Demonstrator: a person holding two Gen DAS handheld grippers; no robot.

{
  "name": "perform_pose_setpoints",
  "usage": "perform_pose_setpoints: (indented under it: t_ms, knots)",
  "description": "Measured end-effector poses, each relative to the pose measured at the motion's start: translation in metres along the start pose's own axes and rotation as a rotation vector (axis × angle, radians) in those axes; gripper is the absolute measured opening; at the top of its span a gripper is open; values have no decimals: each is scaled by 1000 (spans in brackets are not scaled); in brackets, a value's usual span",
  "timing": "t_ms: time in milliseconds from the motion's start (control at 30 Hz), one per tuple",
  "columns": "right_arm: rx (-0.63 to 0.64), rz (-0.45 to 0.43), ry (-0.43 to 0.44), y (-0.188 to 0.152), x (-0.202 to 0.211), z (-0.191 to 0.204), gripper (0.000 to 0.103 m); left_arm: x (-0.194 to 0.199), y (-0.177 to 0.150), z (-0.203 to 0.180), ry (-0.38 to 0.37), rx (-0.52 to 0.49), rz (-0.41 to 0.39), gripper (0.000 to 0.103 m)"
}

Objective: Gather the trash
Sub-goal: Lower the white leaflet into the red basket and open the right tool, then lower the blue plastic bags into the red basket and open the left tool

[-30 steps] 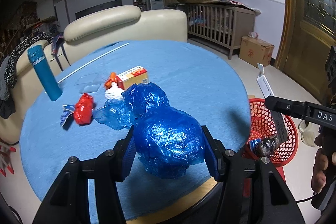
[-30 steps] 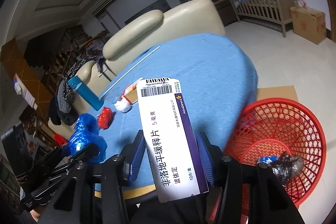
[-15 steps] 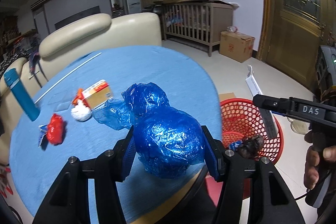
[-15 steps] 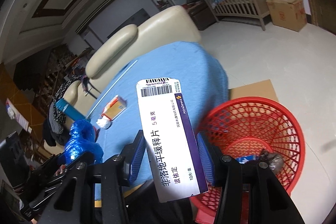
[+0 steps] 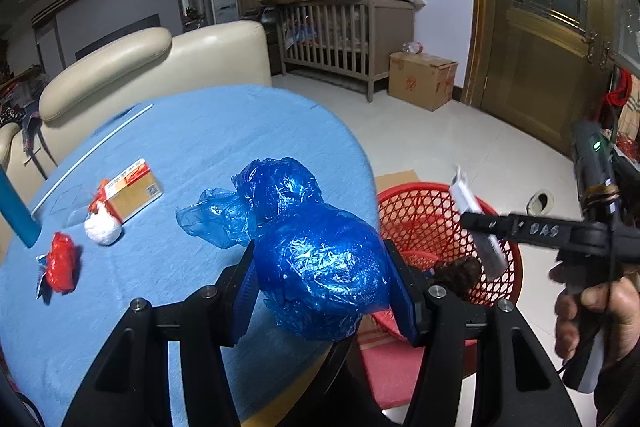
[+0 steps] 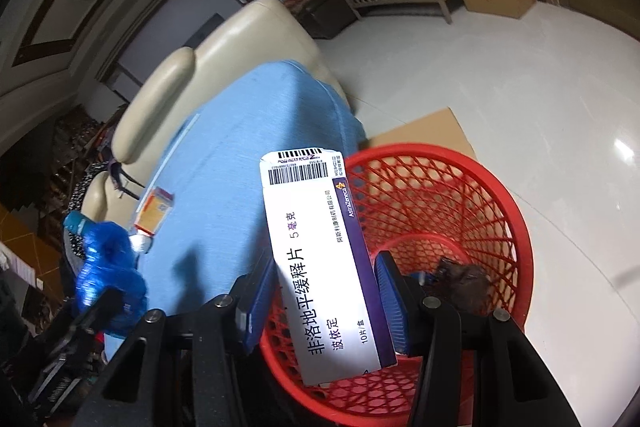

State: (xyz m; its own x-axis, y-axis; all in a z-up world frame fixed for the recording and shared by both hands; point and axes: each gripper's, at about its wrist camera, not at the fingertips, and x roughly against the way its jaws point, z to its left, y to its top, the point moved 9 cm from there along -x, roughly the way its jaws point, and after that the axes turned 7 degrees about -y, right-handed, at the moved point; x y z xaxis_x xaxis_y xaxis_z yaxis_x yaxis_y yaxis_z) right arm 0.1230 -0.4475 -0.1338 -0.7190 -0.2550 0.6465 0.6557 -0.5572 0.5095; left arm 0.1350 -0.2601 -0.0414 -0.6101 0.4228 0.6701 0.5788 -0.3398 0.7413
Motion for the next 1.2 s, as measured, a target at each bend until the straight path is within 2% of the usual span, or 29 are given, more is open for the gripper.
perform_pose_setpoints:
  t_ms: [167,333,433,533,833,1000,1067,1200]
  knots:
    - [-11,21,-37,0,-13,-10,52,-7,8,-8,-32,-8,-4,59]
    - [-56,34,-115,4,-22,-32,52,-13,14,-22,-69,-29,-6,59]
    - [-101,89,-174,-2,-30,-51,55,-15,16,-31,-90,-37,-9,59]
    - [-134,111,-195,-6,-30,-63,65,-18,20,-42,-109,-53,-9,59]
    - [-193,22,-229,10,12,-80,68,-37,24,-80,-183,-96,39,59]
    - [-236,-45,-252,21,47,-91,68,-57,19,-105,-224,-124,113,60]
    - [-249,-63,-255,24,57,-94,68,-64,17,-112,-223,-134,131,63]
    - [-257,-85,-265,26,72,-98,68,-82,11,-119,-197,-142,218,66]
